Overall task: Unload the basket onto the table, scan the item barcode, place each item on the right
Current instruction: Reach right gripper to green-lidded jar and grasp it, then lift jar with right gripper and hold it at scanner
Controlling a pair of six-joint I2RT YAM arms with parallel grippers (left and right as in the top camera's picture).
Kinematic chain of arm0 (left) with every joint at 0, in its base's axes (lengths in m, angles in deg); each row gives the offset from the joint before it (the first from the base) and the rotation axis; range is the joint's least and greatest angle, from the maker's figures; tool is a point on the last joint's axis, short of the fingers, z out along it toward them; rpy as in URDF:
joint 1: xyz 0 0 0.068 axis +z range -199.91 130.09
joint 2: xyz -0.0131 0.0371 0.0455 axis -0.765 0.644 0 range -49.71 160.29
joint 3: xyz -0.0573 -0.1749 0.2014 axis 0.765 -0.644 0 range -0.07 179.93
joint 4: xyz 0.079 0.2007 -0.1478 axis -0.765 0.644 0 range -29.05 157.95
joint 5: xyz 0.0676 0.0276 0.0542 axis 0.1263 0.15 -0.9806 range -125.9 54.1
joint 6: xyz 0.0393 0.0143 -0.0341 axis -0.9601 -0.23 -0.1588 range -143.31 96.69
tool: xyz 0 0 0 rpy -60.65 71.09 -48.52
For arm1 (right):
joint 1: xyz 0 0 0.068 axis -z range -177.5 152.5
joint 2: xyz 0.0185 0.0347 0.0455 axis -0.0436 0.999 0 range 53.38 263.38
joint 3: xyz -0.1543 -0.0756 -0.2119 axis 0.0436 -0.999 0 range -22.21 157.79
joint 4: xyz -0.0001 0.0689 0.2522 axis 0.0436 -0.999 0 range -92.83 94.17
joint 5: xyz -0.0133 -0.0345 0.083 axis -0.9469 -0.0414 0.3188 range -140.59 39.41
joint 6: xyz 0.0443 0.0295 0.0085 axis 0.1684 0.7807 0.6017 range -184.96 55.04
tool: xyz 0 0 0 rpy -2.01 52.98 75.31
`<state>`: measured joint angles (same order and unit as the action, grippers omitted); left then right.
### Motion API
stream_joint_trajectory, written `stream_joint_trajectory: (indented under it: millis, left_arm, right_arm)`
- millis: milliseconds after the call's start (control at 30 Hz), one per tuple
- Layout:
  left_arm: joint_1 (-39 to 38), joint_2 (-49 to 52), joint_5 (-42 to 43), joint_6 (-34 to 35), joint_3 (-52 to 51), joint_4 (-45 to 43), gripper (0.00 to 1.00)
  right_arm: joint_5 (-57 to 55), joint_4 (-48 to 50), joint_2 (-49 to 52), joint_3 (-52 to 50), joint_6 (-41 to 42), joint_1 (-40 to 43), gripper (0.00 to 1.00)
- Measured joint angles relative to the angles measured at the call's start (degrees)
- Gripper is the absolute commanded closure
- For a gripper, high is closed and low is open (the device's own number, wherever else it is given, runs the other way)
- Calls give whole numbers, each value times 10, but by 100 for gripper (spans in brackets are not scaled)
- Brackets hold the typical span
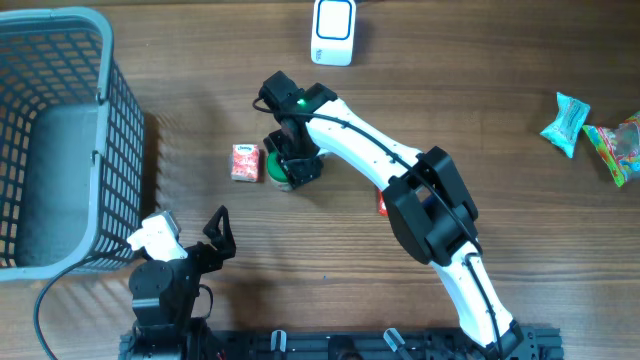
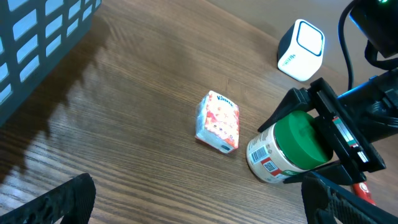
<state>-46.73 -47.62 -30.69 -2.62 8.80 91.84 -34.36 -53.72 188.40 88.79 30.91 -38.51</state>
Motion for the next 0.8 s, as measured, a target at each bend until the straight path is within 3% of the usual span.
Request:
stream_joint_trajectory:
  millis: [167,233,367,467,500,533,800]
  left_arm:
    - [0,0,0,0,0,0,0]
    - [0,0,0,0,0,0,0]
    - [0,0,0,0,0,0,0]
    - [0,0,0,0,0,0,0]
    - [0,0,0,0,0,0,0]
    - [0,0,0,0,0,0,0]
    - [0,0,0,0,0,0,0]
  right_arm:
    - [-18,-14,0,5,-122,1,34]
    - [-47,-39,-2,9,-236,6,33]
    - [-104,-104,-3,12,-369,26,33]
    - [-139,-129,-5,12,-460,52,20]
    - [-154,-131,-6,12,-493,64,9]
    - [-162,-130,-6,12,-511,70,1]
    - [-191,-123,-6,12,-579,77,0]
